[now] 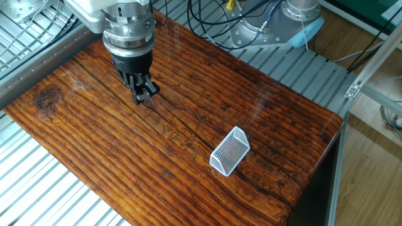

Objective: Push the soccer ball into the goal

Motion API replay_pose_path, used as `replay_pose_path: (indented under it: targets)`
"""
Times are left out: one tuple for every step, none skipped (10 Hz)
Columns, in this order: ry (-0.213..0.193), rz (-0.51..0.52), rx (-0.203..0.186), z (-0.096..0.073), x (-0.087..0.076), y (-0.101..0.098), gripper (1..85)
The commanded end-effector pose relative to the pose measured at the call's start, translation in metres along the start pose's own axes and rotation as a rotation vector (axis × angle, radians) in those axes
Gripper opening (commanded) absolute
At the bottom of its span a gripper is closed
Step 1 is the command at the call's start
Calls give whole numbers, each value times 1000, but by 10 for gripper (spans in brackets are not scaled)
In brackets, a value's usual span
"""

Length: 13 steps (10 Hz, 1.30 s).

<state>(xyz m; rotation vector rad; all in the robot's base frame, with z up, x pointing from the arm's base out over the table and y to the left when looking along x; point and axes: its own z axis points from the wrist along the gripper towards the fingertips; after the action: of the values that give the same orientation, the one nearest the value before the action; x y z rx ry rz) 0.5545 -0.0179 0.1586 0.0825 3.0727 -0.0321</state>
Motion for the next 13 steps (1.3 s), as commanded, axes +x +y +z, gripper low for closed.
replay_pose_path:
  targets:
    - [-15,-88,-38,13,5,-8,10]
    - [-18,-91,-44,12,4,-5,10]
    - [-21,-97,-45,11,2,-3,10]
    - [-41,-125,-42,11,-3,-4,10]
    - [-34,-142,-40,11,-1,-4,10]
    - [-30,-164,-66,11,1,2,10]
    - [-32,-185,-67,11,0,3,10]
    - [-31,-216,-51,11,1,-1,10]
    - [-22,-240,-34,11,2,-6,10]
    - [-6,-258,-43,11,7,-4,10]
    - [15,-280,-65,11,13,1,10]
    - [8,-324,-100,10,13,10,10]
    - [2,-341,-70,11,11,3,10]
